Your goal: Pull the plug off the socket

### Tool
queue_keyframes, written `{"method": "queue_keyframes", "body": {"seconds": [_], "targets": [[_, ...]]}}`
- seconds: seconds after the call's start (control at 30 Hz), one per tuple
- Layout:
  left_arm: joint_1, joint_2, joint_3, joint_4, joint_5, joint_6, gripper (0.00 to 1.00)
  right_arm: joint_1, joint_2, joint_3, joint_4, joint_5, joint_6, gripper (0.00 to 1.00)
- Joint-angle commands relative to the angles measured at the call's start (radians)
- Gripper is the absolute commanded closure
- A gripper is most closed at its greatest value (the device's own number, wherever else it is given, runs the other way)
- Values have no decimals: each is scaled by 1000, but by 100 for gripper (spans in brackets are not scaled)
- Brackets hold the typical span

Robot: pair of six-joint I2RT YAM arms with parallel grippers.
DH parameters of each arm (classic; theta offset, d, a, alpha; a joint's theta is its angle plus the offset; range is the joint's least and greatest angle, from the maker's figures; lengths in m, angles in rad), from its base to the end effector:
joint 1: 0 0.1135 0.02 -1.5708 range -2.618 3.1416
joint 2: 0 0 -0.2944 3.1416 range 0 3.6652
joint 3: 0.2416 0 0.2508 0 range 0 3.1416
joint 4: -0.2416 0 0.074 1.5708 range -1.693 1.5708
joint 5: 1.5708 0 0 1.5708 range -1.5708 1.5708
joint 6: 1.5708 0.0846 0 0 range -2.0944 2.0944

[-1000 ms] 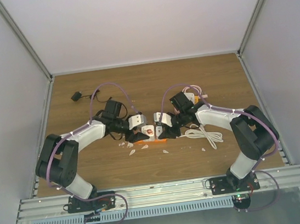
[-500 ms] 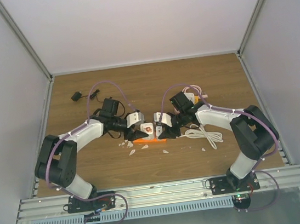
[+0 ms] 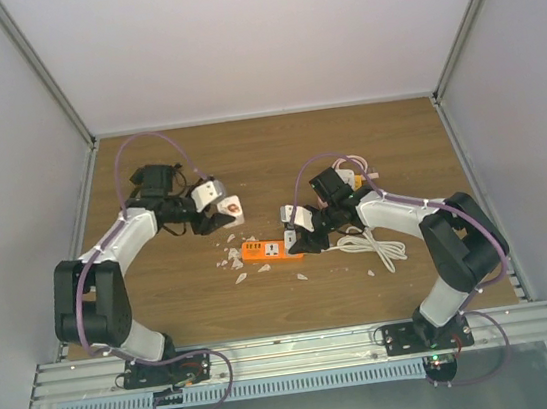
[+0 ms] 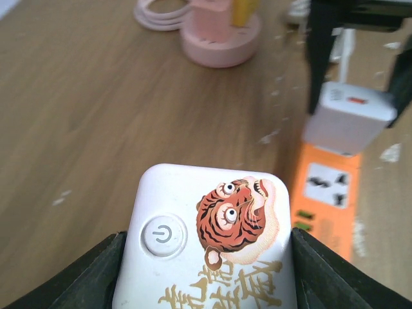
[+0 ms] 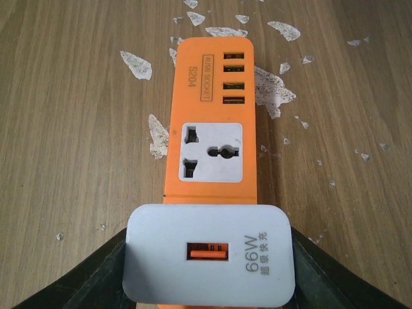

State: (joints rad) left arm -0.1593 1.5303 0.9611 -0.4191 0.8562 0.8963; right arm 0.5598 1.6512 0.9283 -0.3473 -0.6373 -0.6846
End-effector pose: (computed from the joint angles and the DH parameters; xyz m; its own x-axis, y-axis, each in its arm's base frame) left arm 0.3026 -0.1133 0.2189 -0.1133 0.5366 -0.8362 0.9651 0.2594 0.0357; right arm 0.2564 0.2201 0.1663 -0.1530 -0.6956 -0.7019 -0.9882 0.1155 0.1009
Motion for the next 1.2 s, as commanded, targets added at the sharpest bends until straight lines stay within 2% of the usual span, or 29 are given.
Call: {"method": "queue_keyframes", "body": {"seconds": [0.0,0.17,0.33,0.53,0.9,1.17], "targets": [[78,-10,89,-58,-92,64,66,2,31,-11,-32,33,-6,70],[155,3,166,-115,-238,150,65,2,33,-9,-35,30,-5,70],[224,10,241,-147,-458,328,66,2,32,-14,-36,28,-7,70],[285,105,345,-193,-660,475,66,2,35,-6,-42,18,-7,70],[290,253,394,-156,-967,684,66,2,32,-5,-47,13,-5,70],[285,321,403,-146,-1080,775,65,2,33,-6,-47,16,-7,70]]}}
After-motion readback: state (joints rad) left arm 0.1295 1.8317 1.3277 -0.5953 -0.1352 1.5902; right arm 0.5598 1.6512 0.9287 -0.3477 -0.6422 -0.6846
